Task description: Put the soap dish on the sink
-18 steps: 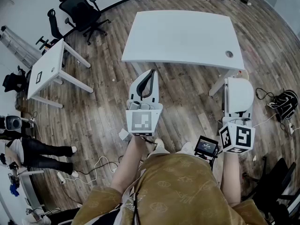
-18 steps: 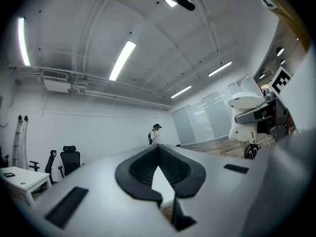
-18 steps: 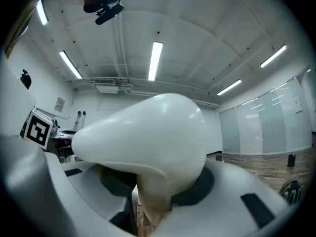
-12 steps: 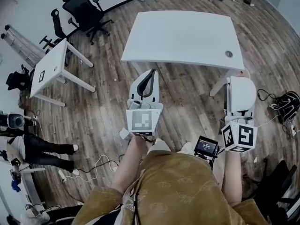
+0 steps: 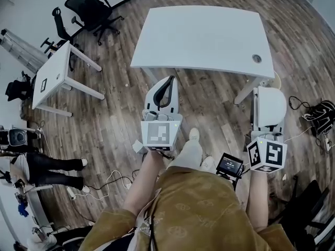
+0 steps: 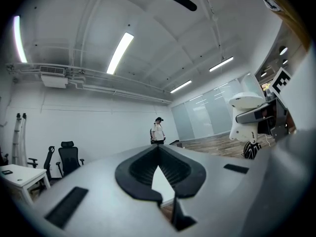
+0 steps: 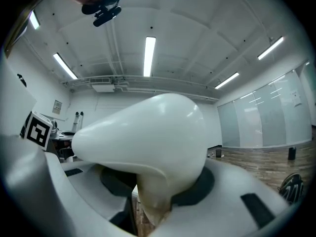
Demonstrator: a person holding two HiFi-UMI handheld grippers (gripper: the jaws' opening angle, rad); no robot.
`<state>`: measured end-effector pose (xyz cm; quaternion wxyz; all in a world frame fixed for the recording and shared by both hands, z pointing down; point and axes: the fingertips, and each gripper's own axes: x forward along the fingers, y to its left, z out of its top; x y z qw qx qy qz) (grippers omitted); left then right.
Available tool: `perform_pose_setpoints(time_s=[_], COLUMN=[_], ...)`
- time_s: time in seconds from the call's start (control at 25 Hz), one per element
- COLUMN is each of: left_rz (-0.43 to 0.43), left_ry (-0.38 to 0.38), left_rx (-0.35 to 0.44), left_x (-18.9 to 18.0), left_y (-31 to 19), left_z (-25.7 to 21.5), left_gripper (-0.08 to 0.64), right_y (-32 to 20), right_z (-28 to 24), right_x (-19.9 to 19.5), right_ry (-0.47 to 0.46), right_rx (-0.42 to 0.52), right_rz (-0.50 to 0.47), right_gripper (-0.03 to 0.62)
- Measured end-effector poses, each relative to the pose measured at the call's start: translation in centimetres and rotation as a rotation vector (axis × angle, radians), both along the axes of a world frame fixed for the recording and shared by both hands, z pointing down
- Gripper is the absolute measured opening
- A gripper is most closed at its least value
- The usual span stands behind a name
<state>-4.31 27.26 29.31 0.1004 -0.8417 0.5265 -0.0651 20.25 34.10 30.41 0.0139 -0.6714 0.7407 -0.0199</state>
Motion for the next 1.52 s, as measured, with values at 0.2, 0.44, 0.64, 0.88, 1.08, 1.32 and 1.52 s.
perform_pose_setpoints(time_s=[0.2, 0.44, 0.64, 0.88, 1.08, 1.32, 1.52], left_rz=[0.032, 0.071, 0.09, 0.089, 0.089, 0.061, 0.037], left_ry=[0.024, 0.052, 0.063, 0.081, 0.076, 0.069, 0.079], left_rx=[0.004, 0.0, -0.004, -0.023, -0.044, -0.059, -0.069], left_x=[0.7, 0.8, 0.3, -0.8, -0.4, 0.2, 1.2], left_y=[-5.7, -12.9, -16.9, -21.2, -24.0, -28.6, -33.3], left_z=[0.2, -0.1, 0.1, 0.6, 1.6, 2.7, 3.1], left_gripper=[0.008, 0.008, 0.008, 0.008, 0.008, 0.008, 0.008], right_y=[-4.8, -11.3, -15.3, -19.2, -22.2, -27.4, -32.1], right_z=[0.1, -0.4, -0.7, -0.4, 0.6, 1.6, 2.5], right_x=[0.4, 0.0, -1.2, -2.6, -2.6, -1.8, -1.1], right_ry=[0.014, 0.038, 0.07, 0.076, 0.064, 0.053, 0.043], right_rx=[-0.006, -0.013, -0.007, -0.022, -0.042, -0.046, -0.055], right_rz=[0.033, 0.058, 0.05, 0.045, 0.031, 0.001, -0.029], right_gripper=[0.17, 0.17, 0.17, 0.17, 0.17, 0.17, 0.17])
